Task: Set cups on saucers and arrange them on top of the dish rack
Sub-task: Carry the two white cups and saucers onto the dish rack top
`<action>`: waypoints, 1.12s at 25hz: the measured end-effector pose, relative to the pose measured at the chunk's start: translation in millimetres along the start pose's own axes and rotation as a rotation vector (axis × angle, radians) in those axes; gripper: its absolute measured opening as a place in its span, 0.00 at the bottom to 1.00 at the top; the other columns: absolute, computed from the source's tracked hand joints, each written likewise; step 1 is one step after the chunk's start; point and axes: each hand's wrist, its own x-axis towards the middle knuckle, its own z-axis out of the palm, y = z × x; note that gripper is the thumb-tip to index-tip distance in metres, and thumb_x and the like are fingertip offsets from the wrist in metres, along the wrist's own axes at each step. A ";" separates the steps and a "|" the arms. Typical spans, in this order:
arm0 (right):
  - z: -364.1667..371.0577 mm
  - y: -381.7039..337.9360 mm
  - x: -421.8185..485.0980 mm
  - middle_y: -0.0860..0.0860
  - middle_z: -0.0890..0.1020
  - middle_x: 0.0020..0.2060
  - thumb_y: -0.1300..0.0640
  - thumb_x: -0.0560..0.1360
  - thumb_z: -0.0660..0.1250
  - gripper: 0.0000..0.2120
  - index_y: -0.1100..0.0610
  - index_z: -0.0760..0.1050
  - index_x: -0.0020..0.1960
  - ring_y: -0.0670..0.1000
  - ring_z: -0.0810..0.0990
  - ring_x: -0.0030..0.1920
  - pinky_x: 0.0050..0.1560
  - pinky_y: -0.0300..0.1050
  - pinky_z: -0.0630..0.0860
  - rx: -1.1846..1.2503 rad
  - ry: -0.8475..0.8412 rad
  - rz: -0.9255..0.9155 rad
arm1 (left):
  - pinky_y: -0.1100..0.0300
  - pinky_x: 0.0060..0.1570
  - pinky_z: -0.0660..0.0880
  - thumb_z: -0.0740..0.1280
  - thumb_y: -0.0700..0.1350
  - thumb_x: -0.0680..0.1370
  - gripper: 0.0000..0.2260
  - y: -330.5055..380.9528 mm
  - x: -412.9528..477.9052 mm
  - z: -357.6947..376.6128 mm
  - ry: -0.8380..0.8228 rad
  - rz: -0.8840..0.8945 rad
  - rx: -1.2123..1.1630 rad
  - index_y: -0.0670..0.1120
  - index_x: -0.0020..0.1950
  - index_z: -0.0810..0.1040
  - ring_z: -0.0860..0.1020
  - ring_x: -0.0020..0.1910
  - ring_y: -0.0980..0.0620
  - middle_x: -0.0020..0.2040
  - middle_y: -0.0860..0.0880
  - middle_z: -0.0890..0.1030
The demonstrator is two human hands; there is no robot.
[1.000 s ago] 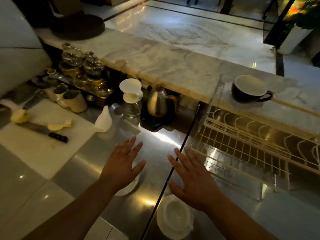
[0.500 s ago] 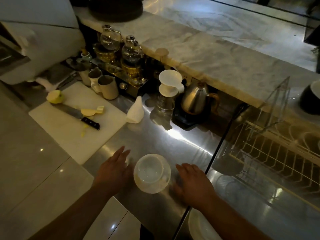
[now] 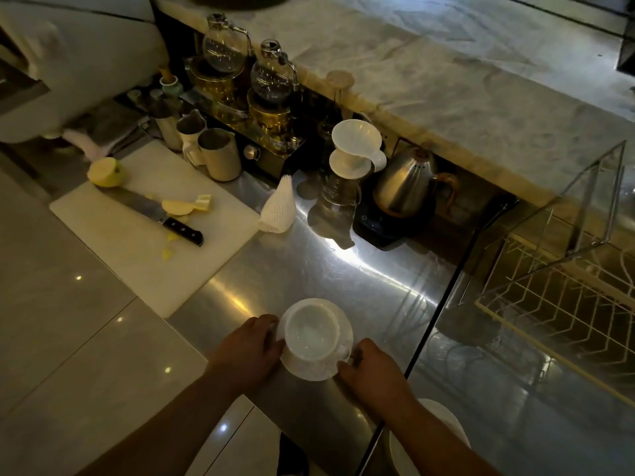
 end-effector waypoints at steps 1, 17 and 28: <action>4.8 -0.7 0.2 0.47 0.81 0.40 0.40 0.74 0.69 0.15 0.49 0.72 0.51 0.45 0.80 0.38 0.34 0.40 0.74 0.069 -0.016 0.057 | 0.57 0.48 0.75 0.62 0.64 0.79 0.24 1.2 1.4 0.8 -0.024 -0.004 -0.031 0.56 0.73 0.69 0.78 0.49 0.55 0.57 0.53 0.81; 22.4 -7.3 5.0 0.53 0.87 0.33 0.60 0.80 0.66 0.08 0.49 0.68 0.51 0.56 0.87 0.32 0.32 0.48 0.84 0.704 -0.078 0.250 | 0.52 0.36 0.84 0.68 0.52 0.79 0.13 20.6 9.2 5.4 -0.093 -0.142 -0.385 0.62 0.59 0.69 0.85 0.34 0.55 0.43 0.52 0.85; -91.3 -14.5 -18.2 0.67 0.85 0.37 0.63 0.77 0.64 0.08 0.55 0.71 0.54 0.70 0.85 0.38 0.35 0.69 0.82 0.865 0.084 0.142 | 0.62 0.28 0.77 0.69 0.42 0.76 0.16 112.5 15.9 -48.1 0.011 -0.028 -0.528 0.59 0.58 0.72 0.85 0.33 0.54 0.38 0.53 0.87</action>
